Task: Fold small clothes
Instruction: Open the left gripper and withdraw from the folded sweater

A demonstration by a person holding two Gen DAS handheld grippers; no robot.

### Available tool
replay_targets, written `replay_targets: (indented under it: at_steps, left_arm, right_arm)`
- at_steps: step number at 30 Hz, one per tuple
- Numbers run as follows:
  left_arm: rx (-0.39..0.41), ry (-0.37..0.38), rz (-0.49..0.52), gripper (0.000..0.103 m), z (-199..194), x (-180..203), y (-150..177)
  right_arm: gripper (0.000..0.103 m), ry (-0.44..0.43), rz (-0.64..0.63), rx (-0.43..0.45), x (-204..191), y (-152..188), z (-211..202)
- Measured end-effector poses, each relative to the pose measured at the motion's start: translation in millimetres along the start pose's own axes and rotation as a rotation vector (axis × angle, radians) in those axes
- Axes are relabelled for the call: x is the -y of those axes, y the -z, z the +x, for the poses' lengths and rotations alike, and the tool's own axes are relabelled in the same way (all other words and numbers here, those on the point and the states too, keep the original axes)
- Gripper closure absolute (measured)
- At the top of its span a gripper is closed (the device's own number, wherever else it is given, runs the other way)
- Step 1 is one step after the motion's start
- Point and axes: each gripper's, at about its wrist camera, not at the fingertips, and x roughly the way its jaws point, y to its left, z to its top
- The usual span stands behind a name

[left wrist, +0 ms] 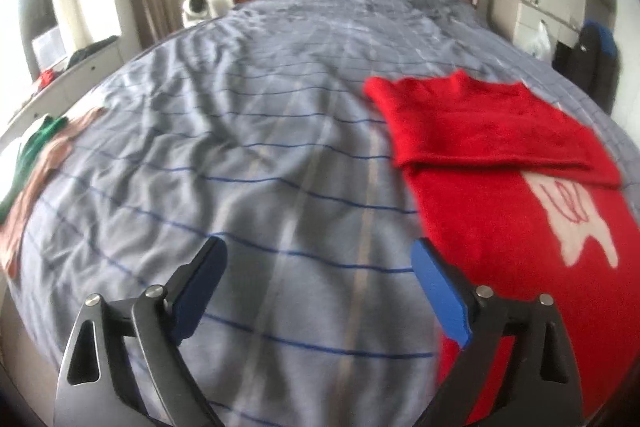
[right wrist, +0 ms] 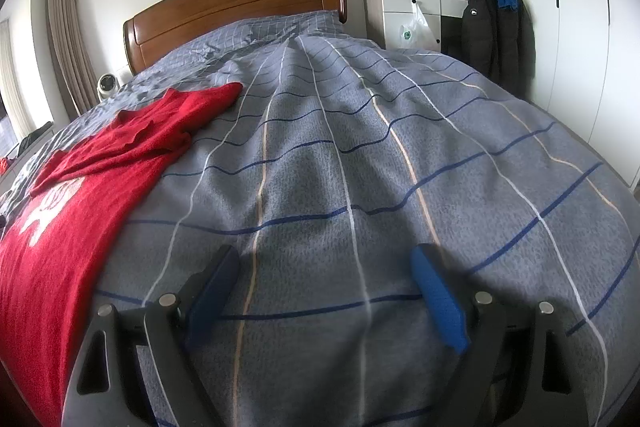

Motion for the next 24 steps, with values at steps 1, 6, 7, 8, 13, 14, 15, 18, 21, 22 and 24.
replay_targets:
  at_steps: [1, 6, 7, 8, 13, 14, 15, 18, 21, 22, 24]
  left_arm:
    - [0.004, -0.020, -0.012, 0.008, 2.9, -6.5, 0.6]
    - [-0.059, -0.057, -0.136, 0.001, 41.1, -43.1, 19.6]
    - [-0.039, -0.020, -0.166, 0.000, 45.5, -49.6, 27.9]
    - [-0.013, -0.007, -0.175, 0.001, 44.3, -51.3, 31.4]
    - [0.003, -0.017, -0.162, 0.000, 42.6, -47.3, 34.2]
    - [0.006, -0.012, -0.165, 0.001, 42.3, -48.3, 34.8]
    - [0.009, -0.011, -0.165, 0.001, 41.6, -47.9, 35.2]
    - [0.015, -0.015, -0.161, 0.001, 40.7, -47.0, 36.7]
    - [0.016, -0.015, -0.161, 0.001, 38.2, -47.6, 37.8]
    - [0.015, -0.016, -0.161, 0.001, 38.2, -47.5, 37.8]
    - [0.016, -0.016, -0.160, 0.000, 38.2, -47.4, 37.8]
  right_arm:
    - [0.016, 0.001, -0.001, -0.001, -0.2, 0.2, 0.3]
    - [0.016, 0.000, 0.000, 0.000, -0.3, 0.1, 0.1]
    - [0.016, 0.001, 0.000, 0.000, -0.3, 0.2, 0.1]
    - [0.016, 0.001, 0.000, 0.000, -0.4, 0.2, 0.2]
    - [0.016, 0.003, -0.001, 0.000, -0.8, 0.5, 0.0]
    - [0.016, 0.003, -0.001, 0.000, -0.7, 0.5, 0.0]
    - [0.016, 0.003, -0.001, 0.000, -0.8, 0.4, 0.0]
    - [0.016, 0.003, -0.001, 0.000, -0.8, 0.6, 0.3]
    - [0.016, 0.002, -0.001, 0.000, -1.0, 0.3, 0.2]
    - [0.016, 0.002, -0.001, 0.000, -1.1, 0.3, 0.2]
    - [0.016, 0.003, -0.001, 0.000, -1.2, 0.3, 0.2]
